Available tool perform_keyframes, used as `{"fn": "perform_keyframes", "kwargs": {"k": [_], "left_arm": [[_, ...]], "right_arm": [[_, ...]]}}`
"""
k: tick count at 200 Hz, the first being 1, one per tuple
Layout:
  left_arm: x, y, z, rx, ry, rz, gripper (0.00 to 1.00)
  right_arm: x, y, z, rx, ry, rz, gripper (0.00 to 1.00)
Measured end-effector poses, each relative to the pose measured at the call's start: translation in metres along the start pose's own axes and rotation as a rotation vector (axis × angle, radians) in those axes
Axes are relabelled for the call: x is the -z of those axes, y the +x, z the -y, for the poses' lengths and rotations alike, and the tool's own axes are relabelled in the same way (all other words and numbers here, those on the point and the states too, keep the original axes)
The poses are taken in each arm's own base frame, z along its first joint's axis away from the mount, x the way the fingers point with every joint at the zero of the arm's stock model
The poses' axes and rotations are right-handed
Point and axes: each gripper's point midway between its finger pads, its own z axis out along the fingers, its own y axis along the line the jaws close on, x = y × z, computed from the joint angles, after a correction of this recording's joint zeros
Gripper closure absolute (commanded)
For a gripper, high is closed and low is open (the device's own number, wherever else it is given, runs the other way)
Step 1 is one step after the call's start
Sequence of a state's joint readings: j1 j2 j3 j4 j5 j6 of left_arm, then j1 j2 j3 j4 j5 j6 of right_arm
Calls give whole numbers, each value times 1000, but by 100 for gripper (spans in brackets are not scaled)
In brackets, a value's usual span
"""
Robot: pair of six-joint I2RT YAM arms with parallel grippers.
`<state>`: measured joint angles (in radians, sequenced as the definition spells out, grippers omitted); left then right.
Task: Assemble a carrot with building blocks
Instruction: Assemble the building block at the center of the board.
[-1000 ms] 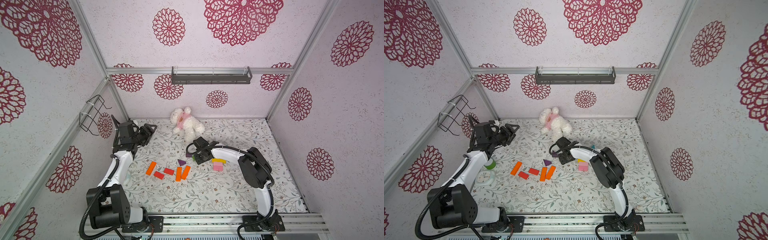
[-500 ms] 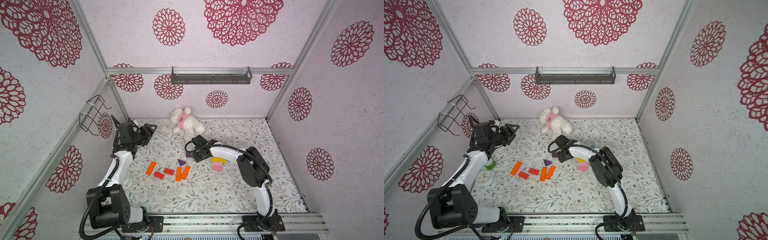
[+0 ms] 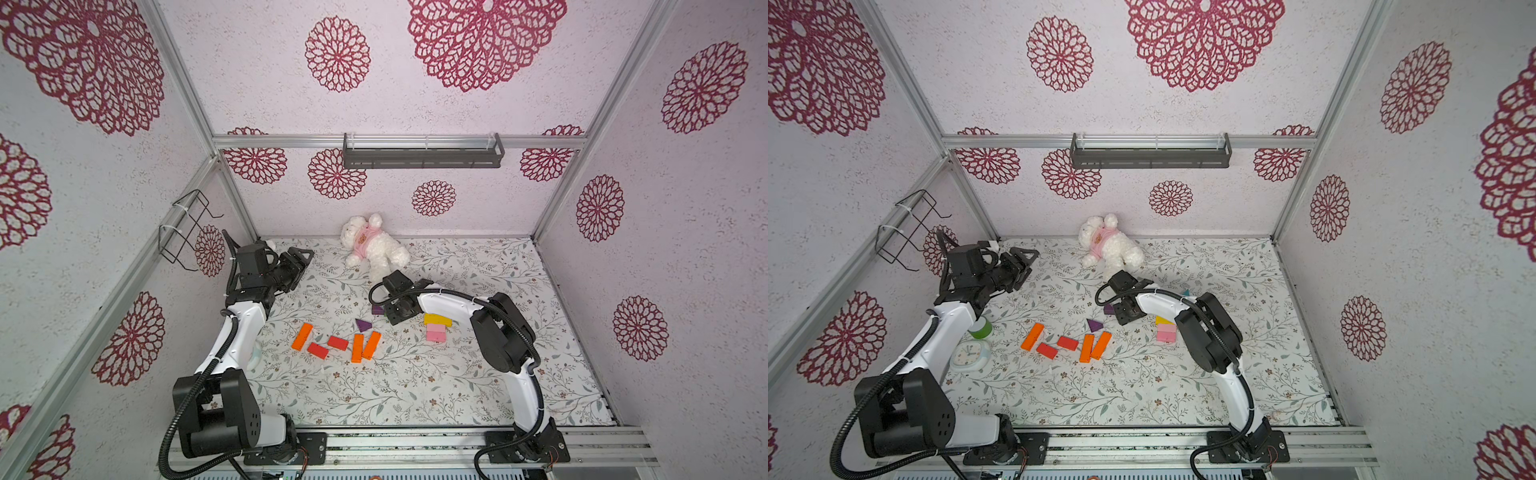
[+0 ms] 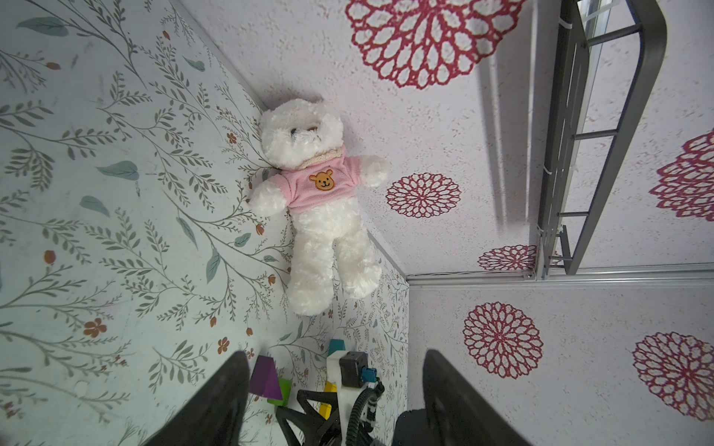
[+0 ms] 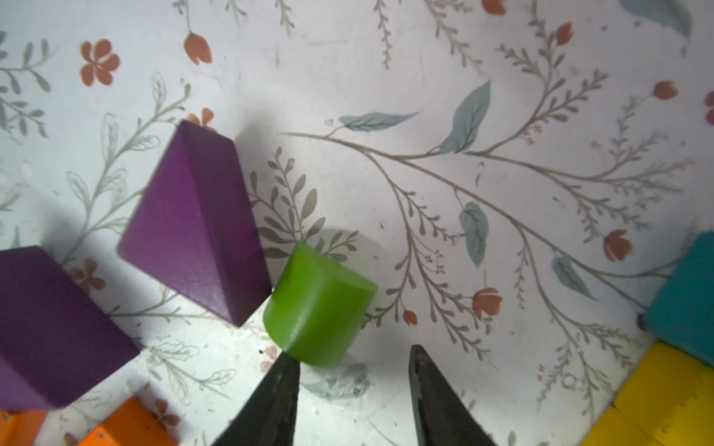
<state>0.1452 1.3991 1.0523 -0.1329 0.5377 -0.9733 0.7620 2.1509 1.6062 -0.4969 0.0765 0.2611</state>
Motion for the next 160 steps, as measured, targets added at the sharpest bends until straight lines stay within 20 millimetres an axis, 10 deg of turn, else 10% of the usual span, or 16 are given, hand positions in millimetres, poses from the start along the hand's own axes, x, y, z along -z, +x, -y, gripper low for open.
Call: {"fn": "perform_keyframes", "kwargs": {"k": [98,160], "left_arm": [[0,0,0,0,0,0,27],[0,0,-2,2,-8,0,27]], "right_arm": [[9,2,-4,26,25,0,50],[66,-20,-73,129,-51,126,43]]}}
